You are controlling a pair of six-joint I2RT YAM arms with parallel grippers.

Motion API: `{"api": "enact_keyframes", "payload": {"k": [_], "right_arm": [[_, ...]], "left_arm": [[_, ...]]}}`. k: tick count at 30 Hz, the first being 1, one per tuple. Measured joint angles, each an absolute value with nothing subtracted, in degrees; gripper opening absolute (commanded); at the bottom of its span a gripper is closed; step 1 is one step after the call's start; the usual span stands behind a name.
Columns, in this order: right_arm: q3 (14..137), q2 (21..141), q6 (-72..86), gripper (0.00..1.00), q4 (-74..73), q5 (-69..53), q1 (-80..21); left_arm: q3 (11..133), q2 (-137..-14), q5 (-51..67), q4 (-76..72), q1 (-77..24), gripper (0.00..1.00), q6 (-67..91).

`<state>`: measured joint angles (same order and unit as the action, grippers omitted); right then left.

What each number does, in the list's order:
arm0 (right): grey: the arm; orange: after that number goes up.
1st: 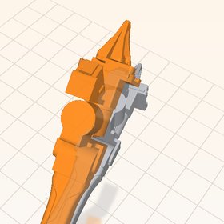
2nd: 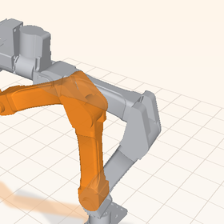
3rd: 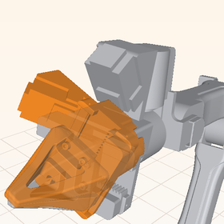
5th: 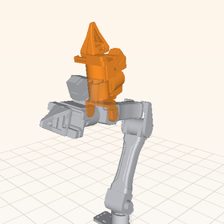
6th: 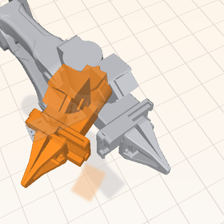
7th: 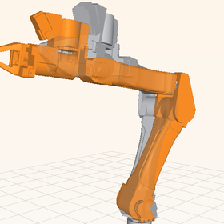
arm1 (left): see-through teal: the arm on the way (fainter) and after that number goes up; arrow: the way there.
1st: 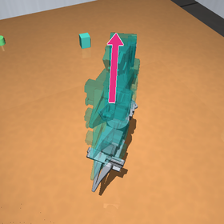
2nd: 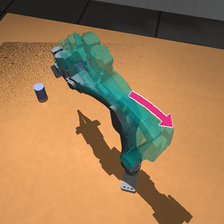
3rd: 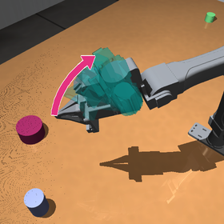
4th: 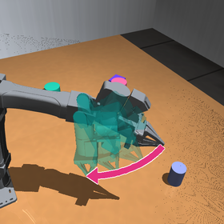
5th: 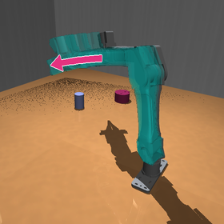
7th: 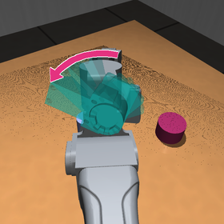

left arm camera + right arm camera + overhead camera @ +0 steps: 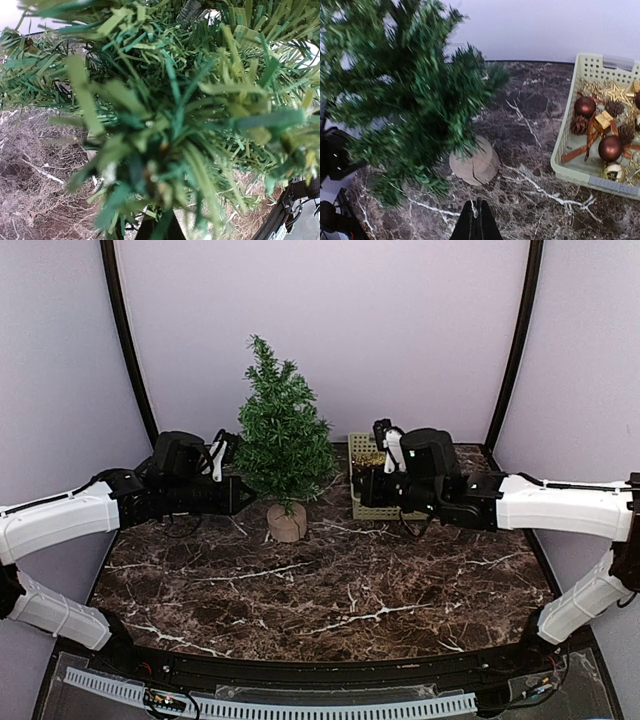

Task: Decorate the small christmas tree
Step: Wrap the side of the string light in the gap of the branches.

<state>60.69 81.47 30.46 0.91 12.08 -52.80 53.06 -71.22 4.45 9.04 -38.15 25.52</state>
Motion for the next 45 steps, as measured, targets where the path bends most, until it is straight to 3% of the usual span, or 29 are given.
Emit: {"api": "enact_keyframes", "payload": {"k": [13,25,27,29,30,34,45], "right_arm": [[52.07,81.87,31.00,0.00,0.69,10.00,-52.80],[54.81,95.39,29.85,0.00,10.39,7.44,-52.14],[55.51,95.90,29.58,0.00,12.14,7.11,-51.79],[55.83,95.92,29.41,0.00,13.87,6.74,-51.55],[55.96,95.92,29.34,0.00,14.46,6.46,-51.46],[56.01,95.66,29.15,0.00,16.23,5.48,-51.42],[55.79,89.97,27.88,0.00,16.78,4.03,-51.42]], "left_arm": [[52.45,-71.00,4.23,9.19,-37.28,0.00,24.91],[52.45,-70.43,5.32,9.52,-32.16,0.01,20.01],[52.47,-70.48,5.48,9.50,-31.27,0.09,18.83],[52.73,-70.63,5.58,9.63,-30.83,0.24,17.67],[53.23,-70.83,5.58,10.02,-30.72,0.37,17.04],[55.42,-70.72,5.30,11.53,-30.57,0.63,15.55],[55.88,-62.30,5.56,17.78,-35.51,0.74,20.73]]}}
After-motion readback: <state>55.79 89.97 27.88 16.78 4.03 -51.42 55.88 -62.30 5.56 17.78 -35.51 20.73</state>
